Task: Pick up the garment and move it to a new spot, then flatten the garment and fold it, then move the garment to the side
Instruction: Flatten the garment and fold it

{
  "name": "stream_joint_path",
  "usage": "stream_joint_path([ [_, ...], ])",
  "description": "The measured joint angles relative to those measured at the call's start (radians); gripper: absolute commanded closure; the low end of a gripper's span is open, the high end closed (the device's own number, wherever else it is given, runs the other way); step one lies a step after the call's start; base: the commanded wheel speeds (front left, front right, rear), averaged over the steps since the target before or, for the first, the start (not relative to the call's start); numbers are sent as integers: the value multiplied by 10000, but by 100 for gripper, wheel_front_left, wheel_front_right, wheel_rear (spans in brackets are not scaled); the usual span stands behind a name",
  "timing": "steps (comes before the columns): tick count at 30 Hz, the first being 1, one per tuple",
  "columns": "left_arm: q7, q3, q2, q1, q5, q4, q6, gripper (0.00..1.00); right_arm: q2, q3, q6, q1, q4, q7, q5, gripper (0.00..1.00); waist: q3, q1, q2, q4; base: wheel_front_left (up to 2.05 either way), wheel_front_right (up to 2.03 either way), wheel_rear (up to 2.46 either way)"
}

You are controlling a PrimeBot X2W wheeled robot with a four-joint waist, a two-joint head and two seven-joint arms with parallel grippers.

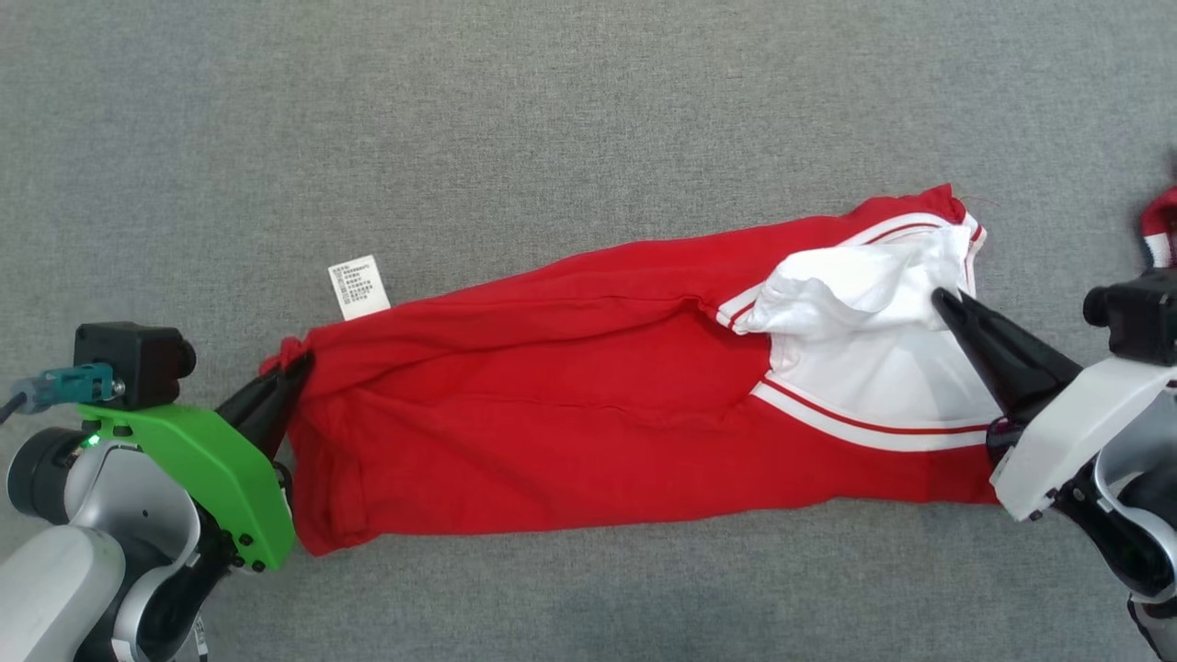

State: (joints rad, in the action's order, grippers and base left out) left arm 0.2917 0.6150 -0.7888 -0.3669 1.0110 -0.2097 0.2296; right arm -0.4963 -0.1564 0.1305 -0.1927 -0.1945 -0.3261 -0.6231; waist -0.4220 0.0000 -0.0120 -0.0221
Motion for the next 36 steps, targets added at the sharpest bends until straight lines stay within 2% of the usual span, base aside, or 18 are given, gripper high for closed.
stream_joint_path([
  [9, -182, 69, -61, 680, 92, -217, 84, 88, -424, -487, 2, 633, 192, 477, 485, 100, 248, 0, 0, 150, 0, 0, 0],
  [10, -222, 82, -73, 761, 92, -259, 102, 87, -464, -512, 2, 661, 268, 499, 568, 86, 283, 0, 0, 176, 0, 0, 0],
  [11, -217, 123, -88, 828, 92, -305, 107, 85, -479, -539, 2, 673, 326, 510, 606, 65, 319, 0, 0, 202, 0, 0, 0],
  [12, -219, 151, -98, 911, 92, -349, 111, 82, -516, -577, 2, 678, 366, 512, 665, 49, 347, 0, 0, 232, 0, 0, 0],
  [13, -232, 174, -100, 954, 88, -355, 128, 82, -581, -637, 2, 678, 418, 508, 759, 49, 373, 0, 0, 254, 0, 0, 0],
  [14, -249, 236, -132, 957, 8, -332, 140, 74, -639, -692, 2, 680, 483, 504, 798, 31, 402, 0, 0, 265, 0, 0, 0],
  [15, -322, 267, -182, 956, -186, -270, 178, 57, -658, -721, 2, 691, 543, 470, 796, 18, 434, 0, 0, 266, 0, 0, 0],
  [16, -428, 270, -209, 955, -318, -199, 226, 23, -673, -796, 2, 706, 577, 451, 794, 1, 465, 0, 0, 265, 0, 0, 0],
  [17, -483, 284, -211, 953, -395, -125, 259, 0, -692, -876, 2, 736, 581, 359, 750, 0, 491, 0, 0, 263, 0, 0, 0],
  [21, -846, 389, -196, 953, -871, 71, 270, 0, -836, -1060, 2, 912, 470, 182, 510, 0, 588, 0, 0, 261, 0, 0, 0],
  [25, -1160, 531, -176, 1106, -1283, 69, 485, 0, -932, -629, 2, 1197, 270, -52, 184, 0, 702, 0, 0, 268, 0, 0, 0],
  [27, -1486, 539, -211, 1256, -1678, -46, 861, 0, -828, -123, 2, 1262, 127, -228, -65, 0, 753, 0, 0, 288, 0, 0, 0],
  [29, -2073, 357, -286, 1367, -2243, -261, 1478, 0, -648, 472, 2, 1236, 92, -504, -96, 0, 777, 0, 0, 335, 0, 0, 0],
  [30, -2073, 357, -286, 1367, -2243, -261, 1478, 0, -648, 472, 2, 1236, 92, -504, -96, 0, 777, 0, 0, 335, 0, 0, 0],
  [31, -2387, 276, -345, 1394, -2619, -389, 1785, 0, -535, 775, 2, 1188, 121, -706, -100, 0, 777, 0, 0, 346, 0, 0, 0],
  [32, -2945, 176, -353, 1440, -3223, -589, 2291, 0, -341, 1170, 0, 1029, 299, -1271, -142, 0, 752, 0, 0, 322, 0, 0, 0],
  [36, -3996, -46, 42, 1493, -3887, -704, 2991, 0, -58, 1331, 0, 485, 832, -2468, -155, 0, 671, 0, 0, 99, 0, 0, 0],
])
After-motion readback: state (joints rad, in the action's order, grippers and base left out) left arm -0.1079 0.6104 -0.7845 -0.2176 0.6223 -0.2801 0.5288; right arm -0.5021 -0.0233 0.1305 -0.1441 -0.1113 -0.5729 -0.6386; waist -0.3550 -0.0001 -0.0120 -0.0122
